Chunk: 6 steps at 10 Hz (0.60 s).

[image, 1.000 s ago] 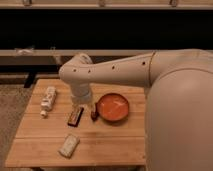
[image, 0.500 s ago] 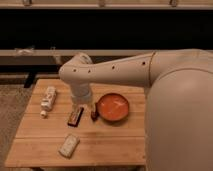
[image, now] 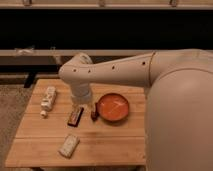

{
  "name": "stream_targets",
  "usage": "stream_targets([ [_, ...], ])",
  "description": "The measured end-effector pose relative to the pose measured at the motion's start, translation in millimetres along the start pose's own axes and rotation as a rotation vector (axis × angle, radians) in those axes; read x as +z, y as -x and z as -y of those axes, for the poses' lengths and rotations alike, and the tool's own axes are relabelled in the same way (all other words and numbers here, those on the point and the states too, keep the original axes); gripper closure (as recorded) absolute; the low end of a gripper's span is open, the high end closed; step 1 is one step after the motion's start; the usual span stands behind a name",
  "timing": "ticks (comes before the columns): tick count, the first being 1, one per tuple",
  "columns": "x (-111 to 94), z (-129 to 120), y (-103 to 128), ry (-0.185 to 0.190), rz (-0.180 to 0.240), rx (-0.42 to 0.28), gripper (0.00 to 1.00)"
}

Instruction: Place the pepper in the ceramic bowl

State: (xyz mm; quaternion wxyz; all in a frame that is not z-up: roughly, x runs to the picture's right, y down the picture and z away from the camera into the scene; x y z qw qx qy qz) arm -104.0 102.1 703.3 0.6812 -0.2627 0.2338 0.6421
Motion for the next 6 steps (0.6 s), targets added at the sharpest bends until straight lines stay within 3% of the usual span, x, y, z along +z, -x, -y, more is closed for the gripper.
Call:
stream_targets([
  [4,7.5,2.6,5.2,-0.001,-0.011,-0.001,0.35],
  [6,36.5,13.4,10.9,-0.005,-0.031,0.016,0.35],
])
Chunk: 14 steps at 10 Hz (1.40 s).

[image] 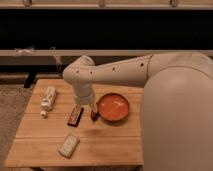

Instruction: Place the pepper in the ceramic bowl

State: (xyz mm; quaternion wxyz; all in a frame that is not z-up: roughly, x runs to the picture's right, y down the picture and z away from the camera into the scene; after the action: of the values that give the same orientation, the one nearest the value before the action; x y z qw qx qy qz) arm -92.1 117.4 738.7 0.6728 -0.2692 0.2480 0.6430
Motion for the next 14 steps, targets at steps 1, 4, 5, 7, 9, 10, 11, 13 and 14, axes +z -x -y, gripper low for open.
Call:
stream_targets([
  [1,14.1,1.2,0.8,0.005,-0.014,0.006,0.35],
  [4,41.2,9.7,0.3,0.035,-0.062,0.043,0.35],
  [5,47.6,8.4,-0.5,0.041,-0.074,0.042,0.35],
  [7,60.1,4.1,-2.0,0.055,-0.099,0.032,0.35],
  [9,71.7,0.0,-3.6,0.068,-0.125,0.025,0.35],
  [10,77.6,-1.9,-2.7,0.083,-0.139,0.018,0.35],
  [11,81.8,-1.6,-2.0,0.091,-0.148,0.016,0.35],
  [13,94.6,-2.3,2.5,0.107,-0.169,0.0,0.35],
  [14,99.9,-3.4,4.1,0.107,-0.179,-0.011,0.35],
])
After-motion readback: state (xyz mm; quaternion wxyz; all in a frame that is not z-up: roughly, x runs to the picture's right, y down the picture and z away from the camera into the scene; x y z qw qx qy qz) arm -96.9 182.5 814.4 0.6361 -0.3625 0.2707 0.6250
